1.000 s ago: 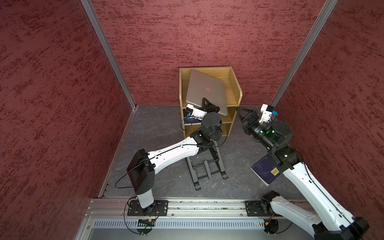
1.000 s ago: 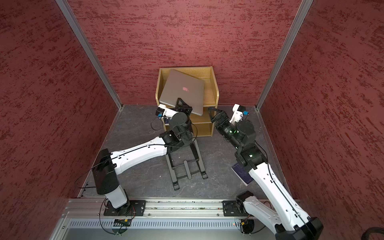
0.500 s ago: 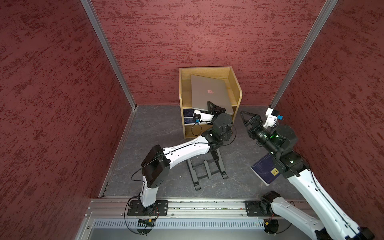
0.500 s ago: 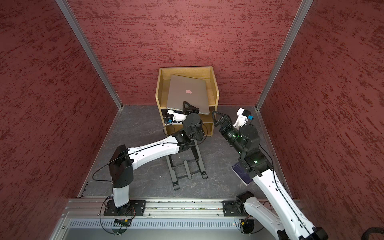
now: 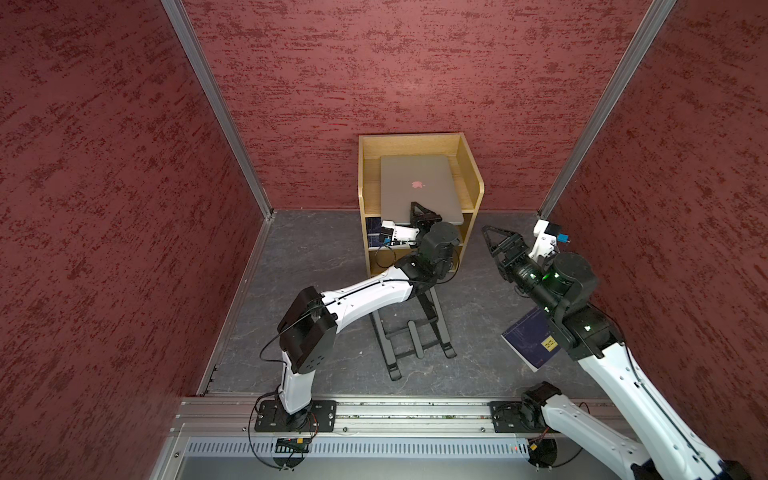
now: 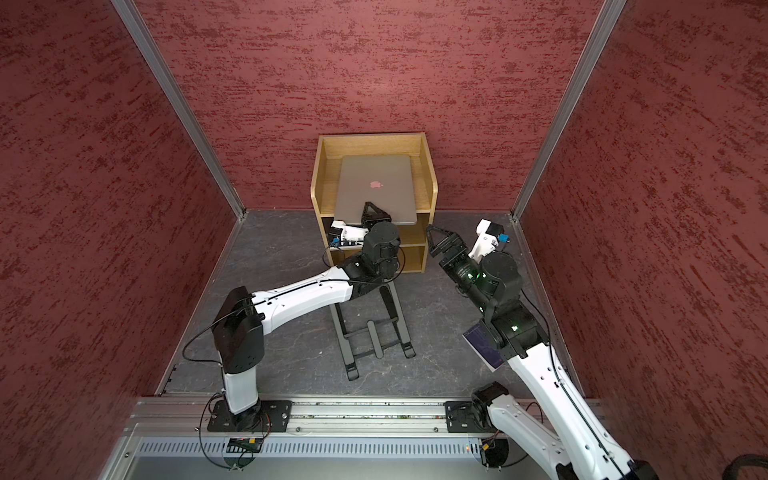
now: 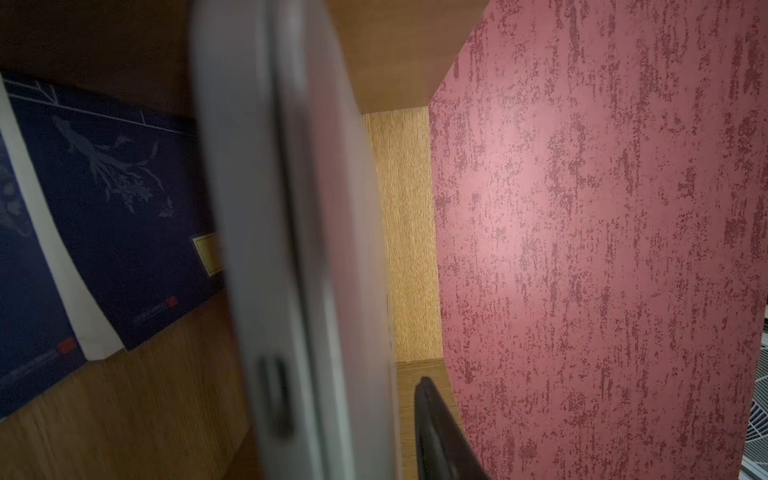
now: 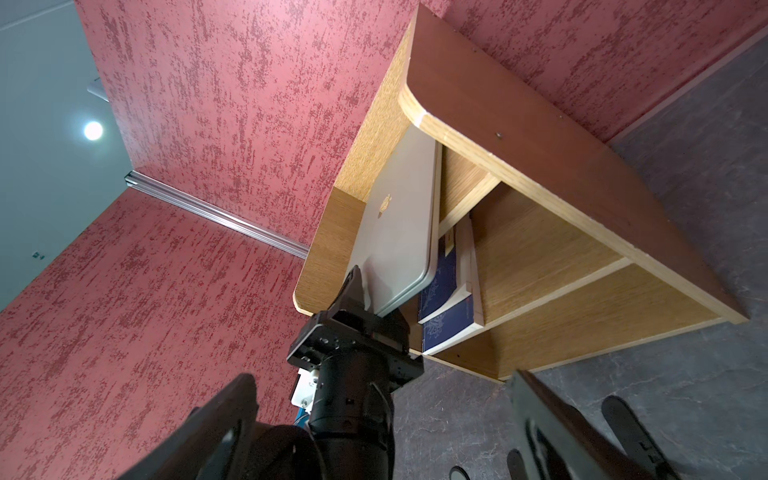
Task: Close the laptop lid and set it aside
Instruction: Place the laptop on the shelf.
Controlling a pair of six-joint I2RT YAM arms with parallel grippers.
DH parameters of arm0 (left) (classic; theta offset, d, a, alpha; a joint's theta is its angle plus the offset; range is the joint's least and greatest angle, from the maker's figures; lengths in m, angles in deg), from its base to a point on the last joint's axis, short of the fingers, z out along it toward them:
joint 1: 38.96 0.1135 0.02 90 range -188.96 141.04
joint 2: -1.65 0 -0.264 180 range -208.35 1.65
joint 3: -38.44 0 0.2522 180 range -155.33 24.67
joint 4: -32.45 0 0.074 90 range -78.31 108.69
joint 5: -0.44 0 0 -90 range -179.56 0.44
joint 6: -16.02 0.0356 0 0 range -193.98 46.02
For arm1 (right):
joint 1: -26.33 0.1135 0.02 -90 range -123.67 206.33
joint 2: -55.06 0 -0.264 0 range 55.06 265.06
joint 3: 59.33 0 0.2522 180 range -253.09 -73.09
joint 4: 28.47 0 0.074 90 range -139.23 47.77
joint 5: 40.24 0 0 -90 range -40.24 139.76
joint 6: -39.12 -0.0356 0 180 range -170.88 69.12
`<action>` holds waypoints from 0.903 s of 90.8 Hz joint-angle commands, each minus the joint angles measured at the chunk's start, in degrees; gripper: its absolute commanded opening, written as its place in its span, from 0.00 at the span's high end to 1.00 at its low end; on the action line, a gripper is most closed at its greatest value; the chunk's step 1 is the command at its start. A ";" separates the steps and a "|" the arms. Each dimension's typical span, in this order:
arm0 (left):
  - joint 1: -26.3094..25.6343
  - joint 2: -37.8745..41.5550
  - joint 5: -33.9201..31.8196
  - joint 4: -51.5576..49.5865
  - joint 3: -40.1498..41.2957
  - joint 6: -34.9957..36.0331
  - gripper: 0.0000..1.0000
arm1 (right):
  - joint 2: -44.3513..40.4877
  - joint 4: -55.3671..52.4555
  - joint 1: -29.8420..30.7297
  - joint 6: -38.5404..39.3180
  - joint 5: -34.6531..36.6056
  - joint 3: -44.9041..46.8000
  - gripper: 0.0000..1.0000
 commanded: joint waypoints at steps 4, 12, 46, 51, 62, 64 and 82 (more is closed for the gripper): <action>2.16 2.97 3.44 -3.19 1.91 -4.77 0.63 | -0.32 -0.36 0.36 0.98 1.26 0.75 0.02; 2.28 3.21 4.29 -2.07 2.59 -4.06 0.56 | -0.31 -0.25 0.36 0.84 1.29 1.10 0.02; 2.15 6.18 5.51 -1.82 5.61 -1.62 0.07 | -0.38 0.02 0.42 0.42 0.76 1.92 0.02; 2.10 6.75 6.05 -2.42 5.84 -1.57 0.01 | -0.52 -0.06 0.38 0.47 0.74 2.01 0.02; 1.87 8.13 7.61 -7.73 5.96 -3.71 0.00 | -1.03 -0.41 0.34 0.39 1.16 2.34 0.02; 1.80 8.47 7.78 -9.59 5.97 -4.93 0.00 | -1.19 -0.58 0.34 0.40 1.28 2.35 0.02; 1.58 11.50 10.20 -15.72 7.79 -9.72 0.00 | -2.60 -2.68 0.36 1.32 2.66 2.05 0.02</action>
